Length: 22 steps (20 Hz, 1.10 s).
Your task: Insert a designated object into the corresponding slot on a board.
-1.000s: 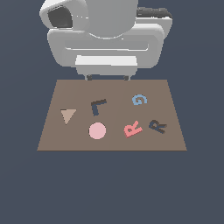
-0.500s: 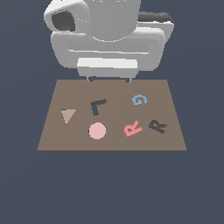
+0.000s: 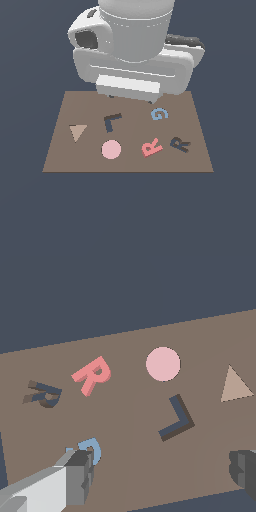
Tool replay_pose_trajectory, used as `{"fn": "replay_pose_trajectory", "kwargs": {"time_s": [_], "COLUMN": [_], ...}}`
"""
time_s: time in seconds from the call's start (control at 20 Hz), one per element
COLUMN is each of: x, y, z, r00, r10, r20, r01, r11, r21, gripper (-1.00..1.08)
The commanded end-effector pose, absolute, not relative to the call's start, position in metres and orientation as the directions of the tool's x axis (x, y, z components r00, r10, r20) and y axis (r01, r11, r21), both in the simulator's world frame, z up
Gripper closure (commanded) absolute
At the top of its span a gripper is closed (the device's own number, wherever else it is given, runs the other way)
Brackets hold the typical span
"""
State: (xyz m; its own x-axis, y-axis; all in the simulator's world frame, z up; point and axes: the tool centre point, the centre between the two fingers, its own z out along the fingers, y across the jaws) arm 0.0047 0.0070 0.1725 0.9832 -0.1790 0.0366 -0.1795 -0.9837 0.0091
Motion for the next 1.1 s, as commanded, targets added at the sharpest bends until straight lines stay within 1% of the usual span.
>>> {"fn": "replay_pose_trajectory", "kwargs": {"time_s": [0.0,0.45,0.75,1.05], "x": [0.007,0.022,0.038,0.054], "y": [0.012,0.036,0.051,0.061], "z": [0.166,0.132,0.105,0.082], "r00": [0.972,0.876,0.755,0.625], "r10": [-0.232,-0.481,-0.655,-0.780], "r20": [0.035,0.026,0.019,0.012], "r01": [-0.232,-0.482,-0.655,-0.780], "r11": [-0.973,-0.876,-0.756,-0.625], "r21": [0.008,0.004,0.001,0.000], "gripper": [-0.92,-0.92,-0.92,-0.92]}}
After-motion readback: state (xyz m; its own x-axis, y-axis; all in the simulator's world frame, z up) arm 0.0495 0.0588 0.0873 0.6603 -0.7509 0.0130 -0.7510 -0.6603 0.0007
